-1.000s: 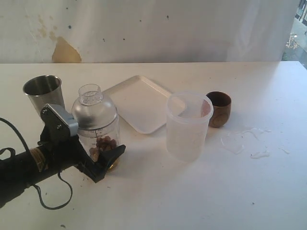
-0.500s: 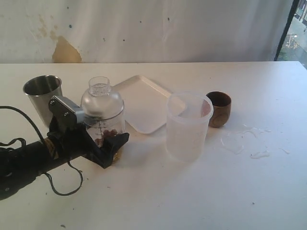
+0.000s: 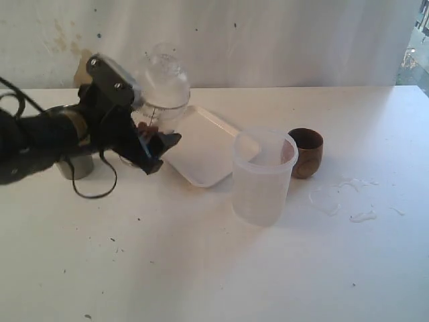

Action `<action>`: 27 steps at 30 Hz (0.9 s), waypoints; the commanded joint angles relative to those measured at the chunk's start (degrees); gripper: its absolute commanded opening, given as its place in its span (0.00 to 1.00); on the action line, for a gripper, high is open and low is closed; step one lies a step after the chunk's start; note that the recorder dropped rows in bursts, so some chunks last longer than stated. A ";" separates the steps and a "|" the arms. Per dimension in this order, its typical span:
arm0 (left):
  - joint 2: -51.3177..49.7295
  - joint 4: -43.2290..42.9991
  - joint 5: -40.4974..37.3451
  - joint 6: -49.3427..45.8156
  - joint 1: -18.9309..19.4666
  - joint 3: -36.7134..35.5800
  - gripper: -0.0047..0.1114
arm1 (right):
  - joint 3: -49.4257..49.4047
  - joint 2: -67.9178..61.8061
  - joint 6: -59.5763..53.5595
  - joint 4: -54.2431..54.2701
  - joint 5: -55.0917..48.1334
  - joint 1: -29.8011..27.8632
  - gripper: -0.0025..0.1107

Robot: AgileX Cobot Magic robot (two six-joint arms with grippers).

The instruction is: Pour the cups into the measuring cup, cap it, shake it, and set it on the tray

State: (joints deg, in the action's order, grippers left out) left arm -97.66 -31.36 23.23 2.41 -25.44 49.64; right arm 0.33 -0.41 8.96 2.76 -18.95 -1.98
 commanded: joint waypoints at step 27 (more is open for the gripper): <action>-9.06 -56.55 -60.46 -22.78 -25.52 32.51 0.04 | -0.33 0.26 1.32 0.03 0.56 0.21 0.02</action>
State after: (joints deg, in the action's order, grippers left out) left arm -107.38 -82.82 -36.93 -21.40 -50.03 81.53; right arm 0.33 -0.41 10.13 2.76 -18.95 -1.98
